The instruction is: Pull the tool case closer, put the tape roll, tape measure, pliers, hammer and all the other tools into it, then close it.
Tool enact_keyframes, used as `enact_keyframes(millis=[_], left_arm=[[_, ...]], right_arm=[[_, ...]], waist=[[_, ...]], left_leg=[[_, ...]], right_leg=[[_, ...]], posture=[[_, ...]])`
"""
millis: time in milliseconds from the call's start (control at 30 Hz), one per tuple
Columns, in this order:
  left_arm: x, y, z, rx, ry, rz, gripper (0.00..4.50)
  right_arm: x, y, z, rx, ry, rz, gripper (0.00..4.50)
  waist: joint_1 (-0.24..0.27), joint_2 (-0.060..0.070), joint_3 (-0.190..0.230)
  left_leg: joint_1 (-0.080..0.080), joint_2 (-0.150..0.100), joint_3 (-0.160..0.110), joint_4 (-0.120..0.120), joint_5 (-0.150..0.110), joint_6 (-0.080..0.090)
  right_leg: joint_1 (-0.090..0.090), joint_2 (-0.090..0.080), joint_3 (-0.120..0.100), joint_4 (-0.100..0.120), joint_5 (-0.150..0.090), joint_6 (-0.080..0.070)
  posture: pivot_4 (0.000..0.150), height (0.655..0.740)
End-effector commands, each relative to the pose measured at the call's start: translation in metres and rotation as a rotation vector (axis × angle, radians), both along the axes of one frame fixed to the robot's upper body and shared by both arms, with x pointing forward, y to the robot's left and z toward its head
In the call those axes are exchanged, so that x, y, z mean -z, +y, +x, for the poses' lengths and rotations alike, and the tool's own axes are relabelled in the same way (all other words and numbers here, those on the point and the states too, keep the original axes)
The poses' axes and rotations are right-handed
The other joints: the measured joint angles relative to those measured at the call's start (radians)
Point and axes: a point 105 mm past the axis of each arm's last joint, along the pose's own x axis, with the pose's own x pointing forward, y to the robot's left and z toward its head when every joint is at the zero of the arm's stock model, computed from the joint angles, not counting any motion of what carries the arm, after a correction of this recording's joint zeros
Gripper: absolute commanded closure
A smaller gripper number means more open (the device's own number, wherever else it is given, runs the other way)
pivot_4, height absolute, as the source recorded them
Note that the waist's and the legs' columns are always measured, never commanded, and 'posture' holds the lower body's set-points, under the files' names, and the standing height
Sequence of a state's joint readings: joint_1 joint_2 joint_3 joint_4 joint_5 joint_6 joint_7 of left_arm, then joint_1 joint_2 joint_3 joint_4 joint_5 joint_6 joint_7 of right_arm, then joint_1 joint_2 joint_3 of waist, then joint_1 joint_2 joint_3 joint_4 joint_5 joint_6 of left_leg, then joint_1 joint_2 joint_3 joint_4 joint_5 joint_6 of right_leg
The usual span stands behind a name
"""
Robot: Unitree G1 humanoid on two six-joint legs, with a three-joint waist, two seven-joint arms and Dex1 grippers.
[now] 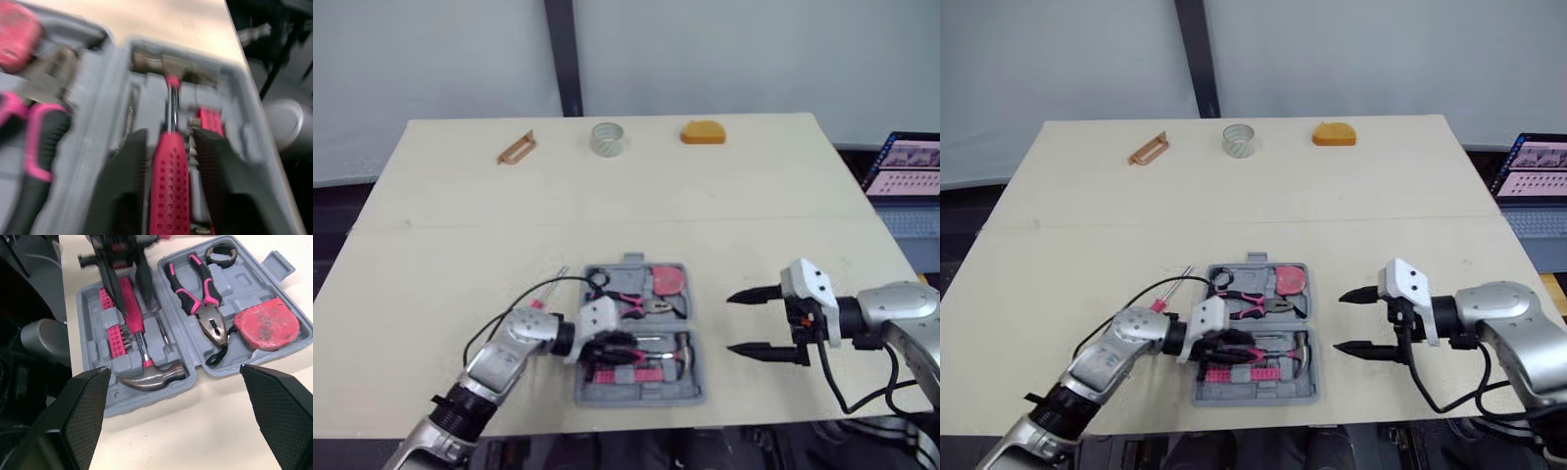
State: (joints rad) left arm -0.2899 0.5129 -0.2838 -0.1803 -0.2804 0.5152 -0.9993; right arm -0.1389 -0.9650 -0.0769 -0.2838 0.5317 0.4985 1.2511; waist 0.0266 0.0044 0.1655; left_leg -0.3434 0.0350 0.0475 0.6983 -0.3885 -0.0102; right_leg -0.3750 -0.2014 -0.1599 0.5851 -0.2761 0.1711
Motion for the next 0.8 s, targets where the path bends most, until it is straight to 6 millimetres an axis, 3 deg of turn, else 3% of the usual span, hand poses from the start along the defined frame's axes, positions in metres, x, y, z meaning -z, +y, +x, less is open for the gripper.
enact_keyframes(millis=[33,100,133,333,567,633,800], left_arm=[[-0.053,0.012,0.005,-0.050,-0.037,-0.134,1.17],[-0.070,0.029,0.008,-0.112,-0.048,-0.159,0.16],[-0.074,0.039,0.011,-0.153,-0.059,-0.156,0.07],[-0.074,0.138,0.022,-0.512,-0.116,-0.066,0.07],[-0.044,0.254,-0.002,-0.920,-0.120,0.056,0.07],[-0.036,0.273,-0.012,-0.992,-0.125,0.087,0.07],[-0.024,0.294,-0.026,-1.082,-0.136,0.102,0.07]], right_arm=[[-0.012,-0.011,0.009,0.078,-0.034,0.057,0.00],[-0.011,-0.019,0.015,0.131,-0.029,0.078,0.00],[-0.010,-0.024,0.017,0.158,-0.025,0.086,0.00],[0.005,-0.072,0.033,0.376,-0.014,0.128,0.00],[0.021,-0.116,0.043,0.558,-0.022,0.139,0.00],[0.026,-0.125,0.044,0.593,-0.023,0.134,0.00],[0.037,-0.139,0.045,0.644,-0.016,0.122,0.00]], waist=[[0.000,0.000,0.000],[-0.003,0.000,0.000],[-0.003,0.000,0.000],[-0.009,0.001,0.001],[-0.011,0.002,0.002],[-0.015,0.002,0.002],[-0.014,0.002,0.002]], left_leg=[[0.000,0.000,0.000,0.001,0.000,0.000],[0.000,0.000,0.000,0.000,0.000,0.000],[0.000,0.000,0.000,0.000,0.000,0.000],[0.002,0.000,0.002,-0.004,0.000,0.000],[0.002,0.000,0.003,-0.005,0.000,0.000],[0.003,0.000,0.004,-0.005,0.000,0.000],[0.003,0.000,0.004,-0.006,0.000,-0.001]], right_leg=[[0.000,0.000,0.000,0.000,0.000,0.000],[0.000,0.000,0.000,0.000,0.000,0.000],[0.000,0.000,0.000,0.000,0.000,0.000],[-0.001,0.000,0.000,-0.001,0.000,0.000],[-0.001,0.000,0.001,-0.002,0.000,0.000],[-0.001,0.000,0.001,-0.002,0.000,0.000],[-0.001,0.000,0.001,-0.002,0.000,0.000]], posture=[[0.150,0.7400],[0.150,0.7400],[0.150,0.7400],[0.150,0.7400],[0.150,0.7400],[0.150,0.7400],[0.150,0.7400]])
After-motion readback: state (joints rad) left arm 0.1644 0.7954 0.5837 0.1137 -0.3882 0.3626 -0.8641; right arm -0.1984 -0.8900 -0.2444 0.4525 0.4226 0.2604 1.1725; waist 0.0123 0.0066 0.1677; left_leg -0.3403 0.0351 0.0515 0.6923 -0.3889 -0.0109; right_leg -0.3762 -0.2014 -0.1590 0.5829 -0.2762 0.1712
